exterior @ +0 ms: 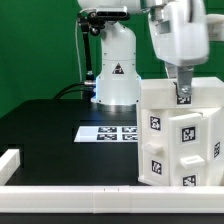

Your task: Assemble cabinet

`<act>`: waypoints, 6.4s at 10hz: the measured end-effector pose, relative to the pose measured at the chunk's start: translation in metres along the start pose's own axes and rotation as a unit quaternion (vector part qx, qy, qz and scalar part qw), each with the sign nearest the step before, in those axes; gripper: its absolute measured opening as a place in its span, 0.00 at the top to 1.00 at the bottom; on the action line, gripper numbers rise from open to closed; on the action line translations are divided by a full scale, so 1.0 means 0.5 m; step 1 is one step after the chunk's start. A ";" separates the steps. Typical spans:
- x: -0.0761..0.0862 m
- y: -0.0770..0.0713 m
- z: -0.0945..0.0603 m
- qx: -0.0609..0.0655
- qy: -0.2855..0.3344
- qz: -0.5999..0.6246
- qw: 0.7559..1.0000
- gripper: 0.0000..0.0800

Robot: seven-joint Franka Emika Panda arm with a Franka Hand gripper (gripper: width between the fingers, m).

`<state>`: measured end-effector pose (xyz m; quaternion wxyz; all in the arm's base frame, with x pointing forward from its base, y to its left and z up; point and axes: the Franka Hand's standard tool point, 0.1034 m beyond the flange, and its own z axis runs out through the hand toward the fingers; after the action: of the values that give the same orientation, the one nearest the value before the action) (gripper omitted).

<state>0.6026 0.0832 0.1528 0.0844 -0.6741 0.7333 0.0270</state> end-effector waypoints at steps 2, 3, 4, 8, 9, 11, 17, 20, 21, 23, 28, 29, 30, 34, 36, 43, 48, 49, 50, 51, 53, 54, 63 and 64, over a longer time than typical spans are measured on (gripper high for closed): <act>-0.009 -0.006 0.001 0.028 -0.010 0.060 0.998 0.31; -0.023 -0.004 0.001 0.028 -0.012 0.067 0.997 0.31; -0.024 -0.006 0.000 0.029 -0.019 0.105 0.994 0.31; -0.020 -0.012 0.005 0.072 -0.055 0.236 0.968 0.31; -0.021 -0.011 0.005 0.082 -0.064 0.251 0.962 0.31; -0.023 -0.011 0.005 0.089 -0.066 0.242 0.964 0.31; -0.037 -0.021 -0.040 0.074 -0.074 0.087 0.991 0.19; -0.042 -0.024 -0.041 0.076 -0.069 -0.022 0.994 0.19; -0.042 -0.024 -0.041 0.079 -0.065 -0.065 0.993 0.19; -0.055 -0.012 -0.042 0.046 -0.053 -0.190 0.979 0.19; -0.077 -0.013 -0.045 0.029 -0.040 -0.460 0.886 0.19; -0.075 -0.014 -0.044 0.030 -0.038 -0.483 0.874 0.19; -0.074 -0.013 -0.044 0.028 -0.032 -0.538 0.842 0.19; -0.091 -0.018 -0.056 -0.029 0.032 -0.781 0.623 0.19; -0.086 -0.019 -0.055 -0.031 0.030 -0.814 0.579 0.19; -0.045 -0.019 -0.039 -0.081 -0.034 -0.926 0.367 0.19; -0.034 -0.003 -0.011 -0.085 -0.044 -0.933 0.347 0.19; -0.031 0.000 -0.002 -0.086 -0.044 -0.933 0.347 0.19; -0.030 -0.001 0.003 -0.085 -0.042 -0.933 0.347 0.19; -0.023 -0.013 0.006 -0.078 -0.031 -0.937 0.340 0.19; -0.020 -0.015 0.008 -0.075 -0.025 -0.931 0.357 0.19; -0.020 -0.016 0.007 -0.075 -0.024 -0.929 0.361 0.30; -0.017 -0.017 0.007 -0.065 -0.010 -0.661 0.747 0.31; -0.016 -0.017 0.007 -0.065 -0.008 -0.633 0.771 0.31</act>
Offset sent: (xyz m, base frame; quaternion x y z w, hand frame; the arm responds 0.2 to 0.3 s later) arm 0.0000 0.0000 0.0000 0.0000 0.0000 0.1938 0.9810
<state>0.6120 0.0909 0.1511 0.0443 -0.9895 0.1364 0.0201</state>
